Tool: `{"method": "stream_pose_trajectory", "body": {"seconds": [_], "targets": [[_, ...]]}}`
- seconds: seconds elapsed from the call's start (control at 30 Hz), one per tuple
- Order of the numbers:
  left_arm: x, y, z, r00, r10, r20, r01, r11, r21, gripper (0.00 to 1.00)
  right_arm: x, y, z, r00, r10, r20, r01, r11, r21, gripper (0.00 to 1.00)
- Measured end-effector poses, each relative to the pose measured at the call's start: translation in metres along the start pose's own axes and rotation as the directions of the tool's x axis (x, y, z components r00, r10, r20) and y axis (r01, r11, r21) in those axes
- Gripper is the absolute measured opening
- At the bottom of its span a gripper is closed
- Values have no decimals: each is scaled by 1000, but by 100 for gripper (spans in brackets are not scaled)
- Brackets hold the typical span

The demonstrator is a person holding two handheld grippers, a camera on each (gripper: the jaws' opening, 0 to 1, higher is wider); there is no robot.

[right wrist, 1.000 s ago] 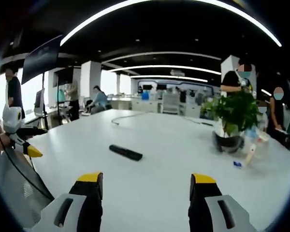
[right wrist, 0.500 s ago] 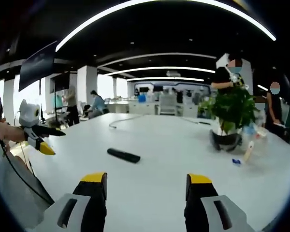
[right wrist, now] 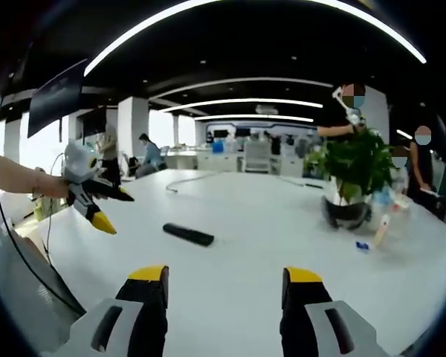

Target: Press the specified remote control buttons in sequence, fully releasing each button before pressing the next.

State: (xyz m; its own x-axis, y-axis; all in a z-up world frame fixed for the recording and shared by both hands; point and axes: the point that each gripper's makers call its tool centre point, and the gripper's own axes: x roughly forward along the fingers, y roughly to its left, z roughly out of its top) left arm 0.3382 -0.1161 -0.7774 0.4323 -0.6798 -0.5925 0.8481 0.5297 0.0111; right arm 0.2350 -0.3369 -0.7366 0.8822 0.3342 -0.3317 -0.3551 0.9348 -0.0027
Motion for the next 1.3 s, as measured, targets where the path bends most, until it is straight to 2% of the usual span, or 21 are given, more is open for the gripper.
{"method": "stream_pose_trajectory", "body": {"seconds": [0.1,0.2,0.47,0.77,1.03,1.07,1.3], "targets": [[14,8,2,999,-21,-23,22,999,47,95,0,-1,-1,1000,-6,-4,6,1000,1,58],[30,16,4,998,-48,-47,51,997,61,95,0,-2,-1,1000,-8,-8,8,1000,7,58],[50,32,18,993,-106,-48,107,994,11,94,1,-4,-3,1000,-13,-21,13,1000,4,56],[65,50,13,983,-132,-129,140,989,56,88,1,-5,-5,999,-15,-32,15,1000,-1,55],[76,49,-1,958,-180,-223,204,975,91,76,1,-4,-6,999,-11,-38,11,1000,-4,54],[77,50,-1,958,-182,-220,206,974,92,76,1,-3,-6,999,-10,-40,9,1000,-6,54],[85,52,-9,936,-223,-272,249,966,65,65,1,-3,-8,999,-3,-48,3,1000,-7,53]]}}
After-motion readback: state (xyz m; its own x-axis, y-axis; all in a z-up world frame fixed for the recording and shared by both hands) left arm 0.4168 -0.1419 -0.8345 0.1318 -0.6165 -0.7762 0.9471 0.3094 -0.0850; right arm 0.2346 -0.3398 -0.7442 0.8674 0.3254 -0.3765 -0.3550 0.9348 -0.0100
